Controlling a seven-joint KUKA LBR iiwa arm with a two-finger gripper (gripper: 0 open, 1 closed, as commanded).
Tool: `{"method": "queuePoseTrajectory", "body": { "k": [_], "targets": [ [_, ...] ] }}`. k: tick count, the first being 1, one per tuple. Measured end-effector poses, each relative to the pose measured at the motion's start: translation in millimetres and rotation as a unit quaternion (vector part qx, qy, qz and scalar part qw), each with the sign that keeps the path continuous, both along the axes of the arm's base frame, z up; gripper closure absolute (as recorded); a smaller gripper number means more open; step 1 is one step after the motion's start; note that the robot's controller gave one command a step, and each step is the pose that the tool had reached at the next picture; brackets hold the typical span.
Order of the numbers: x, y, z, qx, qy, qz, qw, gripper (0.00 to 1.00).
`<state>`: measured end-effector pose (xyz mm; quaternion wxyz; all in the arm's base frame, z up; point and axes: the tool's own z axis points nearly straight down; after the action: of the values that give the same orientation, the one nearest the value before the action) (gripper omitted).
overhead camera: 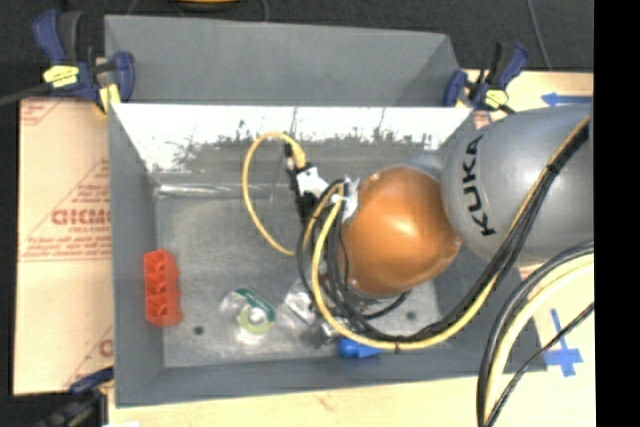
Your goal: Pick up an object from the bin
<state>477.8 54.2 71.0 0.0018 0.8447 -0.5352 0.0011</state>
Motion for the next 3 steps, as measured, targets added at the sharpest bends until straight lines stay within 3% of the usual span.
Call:
{"method": "queuePoseTrajectory", "body": {
  "k": [1,2,3],
  "targets": [
    [38.9,38.0,117.7,0.004,-0.0050,0.012,0.9999,1.00],
    [-10.7,85.2,35.9,0.003,0.0047,0.037,0.9993,1.00],
    [-6.8,82.6,39.7,0.004,0.0004,0.032,0.9995,0.00]
  ]
}}
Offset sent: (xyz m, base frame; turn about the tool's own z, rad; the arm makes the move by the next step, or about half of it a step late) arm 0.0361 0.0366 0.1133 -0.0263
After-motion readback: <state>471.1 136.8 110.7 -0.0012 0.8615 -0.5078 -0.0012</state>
